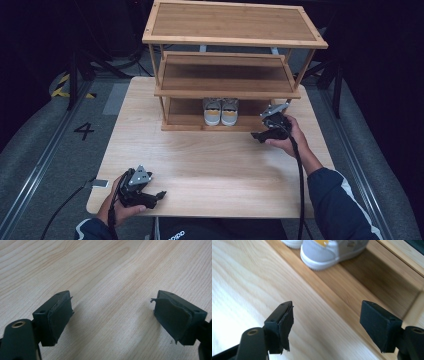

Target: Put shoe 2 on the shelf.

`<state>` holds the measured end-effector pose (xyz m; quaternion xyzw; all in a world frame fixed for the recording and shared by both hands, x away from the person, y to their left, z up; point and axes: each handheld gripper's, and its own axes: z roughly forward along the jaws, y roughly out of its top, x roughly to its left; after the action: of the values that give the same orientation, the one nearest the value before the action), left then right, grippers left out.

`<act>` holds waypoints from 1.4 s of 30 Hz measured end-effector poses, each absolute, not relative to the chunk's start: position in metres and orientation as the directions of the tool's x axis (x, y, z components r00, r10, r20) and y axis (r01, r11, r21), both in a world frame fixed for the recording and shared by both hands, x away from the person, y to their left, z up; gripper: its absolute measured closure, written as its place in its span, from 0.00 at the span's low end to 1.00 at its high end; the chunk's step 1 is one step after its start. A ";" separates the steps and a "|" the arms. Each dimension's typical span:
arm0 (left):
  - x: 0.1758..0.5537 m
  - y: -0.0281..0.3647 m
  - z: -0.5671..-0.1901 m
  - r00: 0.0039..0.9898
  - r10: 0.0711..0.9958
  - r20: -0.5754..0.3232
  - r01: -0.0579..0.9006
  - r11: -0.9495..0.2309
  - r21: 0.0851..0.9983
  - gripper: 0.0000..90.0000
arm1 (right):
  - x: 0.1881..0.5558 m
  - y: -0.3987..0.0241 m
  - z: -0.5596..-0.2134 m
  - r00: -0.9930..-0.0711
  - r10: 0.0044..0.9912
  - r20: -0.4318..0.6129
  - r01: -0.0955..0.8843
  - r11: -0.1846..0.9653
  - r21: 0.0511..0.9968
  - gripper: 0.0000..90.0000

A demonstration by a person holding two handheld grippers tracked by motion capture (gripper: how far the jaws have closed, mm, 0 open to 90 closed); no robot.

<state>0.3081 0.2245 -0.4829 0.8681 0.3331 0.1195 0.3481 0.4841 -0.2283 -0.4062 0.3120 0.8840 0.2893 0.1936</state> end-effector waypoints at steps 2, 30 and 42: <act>0.308 0.224 -0.483 0.749 0.662 -0.024 0.495 -0.536 0.684 0.17 | 0.478 -0.234 -0.405 -0.730 0.664 -0.164 0.441 0.640 0.629 0.31; 0.307 0.224 -0.482 0.742 0.670 -0.018 0.500 -0.535 0.681 0.17 | 0.391 -0.309 -0.437 -0.755 0.621 -0.212 0.393 0.687 0.611 0.29; 0.307 0.224 -0.483 0.741 0.671 -0.018 0.499 -0.532 0.683 0.17 | 0.363 -0.355 -0.454 -0.733 0.663 -0.150 0.430 0.623 0.654 0.26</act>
<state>0.3071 0.2238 -0.4826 0.8665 0.3378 0.1243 0.3459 0.3626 -0.3548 -0.4545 0.3105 0.8800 0.3036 0.1923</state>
